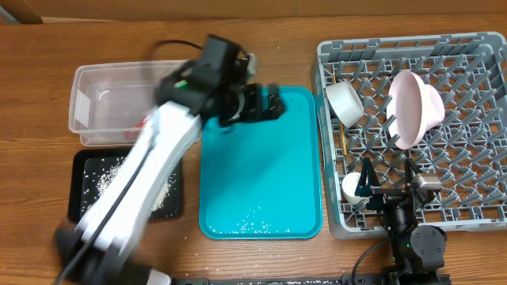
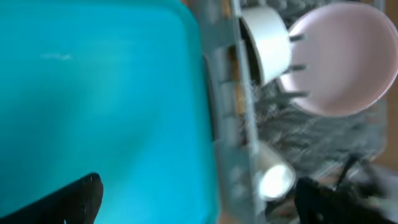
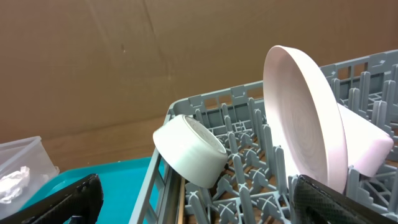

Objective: Sort waste into correct bins and load items into the dishwasher

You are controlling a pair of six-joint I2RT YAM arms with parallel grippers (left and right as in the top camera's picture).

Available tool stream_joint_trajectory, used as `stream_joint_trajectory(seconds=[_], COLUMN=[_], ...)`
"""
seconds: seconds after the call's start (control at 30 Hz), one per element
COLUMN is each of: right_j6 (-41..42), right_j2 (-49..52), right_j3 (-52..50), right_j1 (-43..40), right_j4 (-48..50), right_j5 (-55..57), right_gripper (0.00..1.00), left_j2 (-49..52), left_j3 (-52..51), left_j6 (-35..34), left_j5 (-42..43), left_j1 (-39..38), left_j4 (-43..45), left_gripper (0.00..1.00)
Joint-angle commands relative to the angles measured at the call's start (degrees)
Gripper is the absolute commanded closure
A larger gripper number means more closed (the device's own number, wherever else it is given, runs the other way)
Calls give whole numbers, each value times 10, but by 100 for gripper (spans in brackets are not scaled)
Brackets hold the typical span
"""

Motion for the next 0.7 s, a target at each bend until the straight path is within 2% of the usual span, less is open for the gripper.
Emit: stream_joint_trajectory(seconds=[0.0,0.03,0.13,0.23,0.53,0.67], right_j6=[0,0,0,0,0,0], right_j2=[-4,-4,-4,-4,-4,-4], right_j3=[-6,-6,-6,-6,-6,-6], right_j1=[-2,-2,-2,-2,-2,-2], right_j4=[3,3,3,3,3,3], right_j5=[2,2,2,2,2,2], right_gripper=[0,0,0,0,0,0], left_j2=[-120,-182,-289,-349,-442,-447], left_j3=[11,11,11,11,10,-3], left_j6=[84,79,80,80,80,132], left_j5=[-231,-274,-293,-292,-293,-302], left_j1=[-1,-1,-1,-1,-1,-2], left_j4=[-86,-143,-215,-236,-304,-285], left_gripper=[0,0,0,0,0,0])
